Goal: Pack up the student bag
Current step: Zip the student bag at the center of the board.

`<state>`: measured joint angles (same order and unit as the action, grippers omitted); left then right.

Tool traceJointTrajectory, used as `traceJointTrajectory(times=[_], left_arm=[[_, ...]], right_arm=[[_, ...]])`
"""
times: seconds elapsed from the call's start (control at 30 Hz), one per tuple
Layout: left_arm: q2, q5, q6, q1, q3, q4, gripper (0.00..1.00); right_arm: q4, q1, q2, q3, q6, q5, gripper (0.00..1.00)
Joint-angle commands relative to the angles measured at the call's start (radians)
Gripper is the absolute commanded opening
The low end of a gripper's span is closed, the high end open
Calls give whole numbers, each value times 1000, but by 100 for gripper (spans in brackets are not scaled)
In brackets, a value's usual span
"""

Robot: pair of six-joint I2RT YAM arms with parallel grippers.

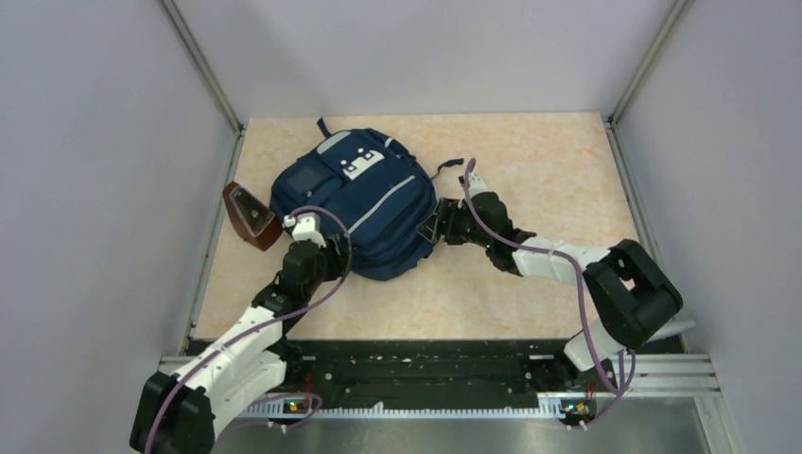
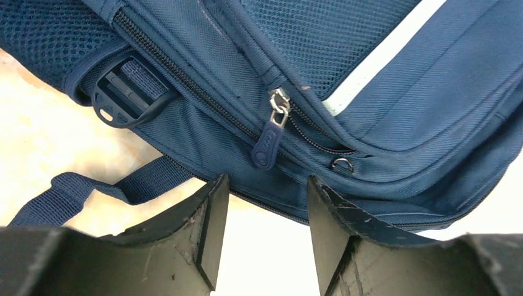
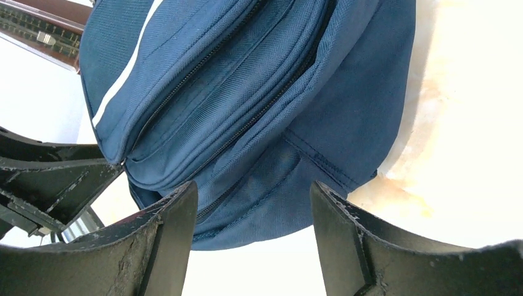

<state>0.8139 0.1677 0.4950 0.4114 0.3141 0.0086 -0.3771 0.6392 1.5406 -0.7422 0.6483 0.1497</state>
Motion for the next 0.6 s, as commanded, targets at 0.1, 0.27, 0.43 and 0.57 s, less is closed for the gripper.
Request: traceJointTrajectory(times=[0.1, 0.27, 0.43, 0.57], left_arm=[[39, 37, -15, -24, 45, 62, 46], [44, 21, -24, -33, 43, 95, 45], [56, -6, -32, -49, 41, 130, 44], [96, -30, -33, -59, 58, 139, 40]], right_arm=[[-48, 7, -48, 23, -1, 14, 65], [-49, 7, -43, 29, 0, 20, 65], [-52, 6, -34, 29, 0, 25, 64], [-52, 7, -30, 29, 0, 27, 64]])
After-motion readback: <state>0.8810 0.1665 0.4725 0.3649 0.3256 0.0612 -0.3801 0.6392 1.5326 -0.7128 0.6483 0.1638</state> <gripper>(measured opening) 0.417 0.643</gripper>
